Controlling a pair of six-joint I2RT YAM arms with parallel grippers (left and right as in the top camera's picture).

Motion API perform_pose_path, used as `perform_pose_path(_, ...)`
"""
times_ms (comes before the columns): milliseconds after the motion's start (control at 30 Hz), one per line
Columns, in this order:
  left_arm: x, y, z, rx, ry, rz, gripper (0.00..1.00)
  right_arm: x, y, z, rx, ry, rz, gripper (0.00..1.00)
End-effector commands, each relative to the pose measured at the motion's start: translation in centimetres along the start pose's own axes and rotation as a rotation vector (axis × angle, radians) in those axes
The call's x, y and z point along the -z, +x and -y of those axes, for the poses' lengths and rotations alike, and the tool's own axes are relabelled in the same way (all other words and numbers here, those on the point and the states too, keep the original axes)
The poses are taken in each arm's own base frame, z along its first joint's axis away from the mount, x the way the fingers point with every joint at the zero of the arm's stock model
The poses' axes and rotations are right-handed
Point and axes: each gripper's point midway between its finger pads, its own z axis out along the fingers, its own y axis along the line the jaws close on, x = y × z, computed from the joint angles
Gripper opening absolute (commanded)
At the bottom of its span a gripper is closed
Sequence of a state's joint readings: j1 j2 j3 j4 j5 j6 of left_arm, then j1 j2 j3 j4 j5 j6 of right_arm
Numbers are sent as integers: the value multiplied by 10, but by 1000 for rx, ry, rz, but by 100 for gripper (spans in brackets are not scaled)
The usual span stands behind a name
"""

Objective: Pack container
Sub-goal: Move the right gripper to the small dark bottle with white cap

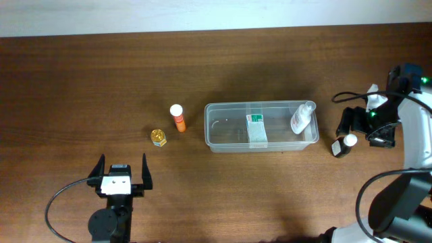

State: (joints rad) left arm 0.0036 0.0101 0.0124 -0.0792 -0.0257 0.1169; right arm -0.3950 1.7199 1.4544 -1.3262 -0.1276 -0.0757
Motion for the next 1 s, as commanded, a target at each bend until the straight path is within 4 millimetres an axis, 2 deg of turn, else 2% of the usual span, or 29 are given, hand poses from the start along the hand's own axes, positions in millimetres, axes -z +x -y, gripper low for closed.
perform_pose_path(0, 0, 1, 0, -15, 2, -2, 99, -4, 2, 11, 125, 50, -20, 90)
perform_pose_path(133, 0, 1, 0, -15, 2, -2, 99, -3, -2, 24, 158, 125, -16, 89)
perform_pose_path(267, 0, 1, 0, -15, 2, -2, 99, -8, -8, 25, 233, 128, 4, 89)
perform_pose_path(367, 0, 1, 0, -15, 2, -2, 99, -16, -5, 25, 233, 123, -21, 89)
perform_pose_path(500, 0, 1, 0, -15, 2, -2, 99, -36, -5, 26, 255, 106, -45, 89)
perform_pose_path(567, 0, 1, 0, -15, 2, -2, 99, -38, -10, 24, 256, 96, -32, 89)
perform_pose_path(667, 0, 1, 0, -15, 2, -2, 99, -43, -18, 19, 284, 65, -6, 81)
perform_pose_path(967, 0, 1, 0, -15, 2, -2, 99, -60, -16, 16, 278, 24, -53, 80)
